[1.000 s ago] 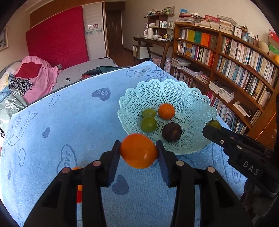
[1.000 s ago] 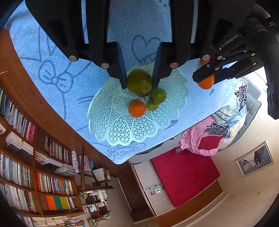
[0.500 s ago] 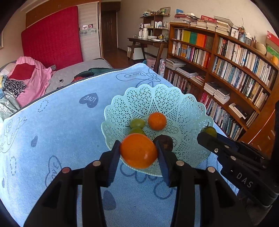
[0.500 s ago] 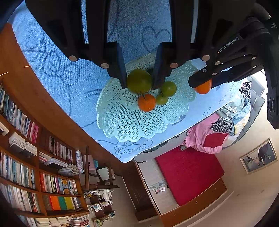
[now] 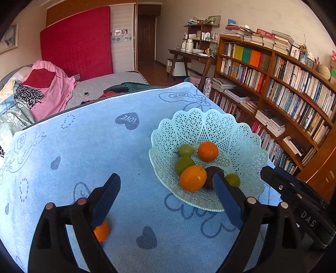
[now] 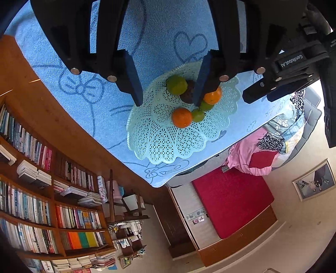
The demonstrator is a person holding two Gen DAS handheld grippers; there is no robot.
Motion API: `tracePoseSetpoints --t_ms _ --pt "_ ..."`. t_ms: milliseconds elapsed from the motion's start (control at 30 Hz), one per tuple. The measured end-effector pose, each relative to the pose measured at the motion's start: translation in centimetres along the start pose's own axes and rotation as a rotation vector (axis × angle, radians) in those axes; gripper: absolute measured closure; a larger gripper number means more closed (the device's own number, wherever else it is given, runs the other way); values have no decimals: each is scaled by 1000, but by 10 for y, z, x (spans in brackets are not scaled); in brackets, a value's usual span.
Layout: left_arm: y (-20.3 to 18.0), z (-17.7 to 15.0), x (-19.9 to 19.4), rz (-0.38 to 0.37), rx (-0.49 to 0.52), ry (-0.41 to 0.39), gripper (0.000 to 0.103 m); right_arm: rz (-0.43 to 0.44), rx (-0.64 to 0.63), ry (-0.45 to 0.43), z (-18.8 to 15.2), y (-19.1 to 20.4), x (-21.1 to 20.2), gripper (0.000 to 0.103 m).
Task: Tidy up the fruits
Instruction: 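Open both grippers over the basket, dropping the orange and green tomatoes, then withdraw both open grippers from the basket toward the remaining fruits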
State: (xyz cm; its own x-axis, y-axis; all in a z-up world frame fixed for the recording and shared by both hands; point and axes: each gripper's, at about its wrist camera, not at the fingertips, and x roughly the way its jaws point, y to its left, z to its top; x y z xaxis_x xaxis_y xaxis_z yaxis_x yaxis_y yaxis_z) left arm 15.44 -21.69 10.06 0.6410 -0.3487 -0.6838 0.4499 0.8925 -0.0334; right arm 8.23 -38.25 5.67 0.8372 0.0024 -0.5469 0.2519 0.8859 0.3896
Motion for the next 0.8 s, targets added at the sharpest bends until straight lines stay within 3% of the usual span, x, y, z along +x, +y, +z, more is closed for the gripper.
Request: tracePoseSetpoints --t_ms 800 --pt "62 -22 -55 124 -84 -15 12 37 -8 4 -17 24 -23 49"
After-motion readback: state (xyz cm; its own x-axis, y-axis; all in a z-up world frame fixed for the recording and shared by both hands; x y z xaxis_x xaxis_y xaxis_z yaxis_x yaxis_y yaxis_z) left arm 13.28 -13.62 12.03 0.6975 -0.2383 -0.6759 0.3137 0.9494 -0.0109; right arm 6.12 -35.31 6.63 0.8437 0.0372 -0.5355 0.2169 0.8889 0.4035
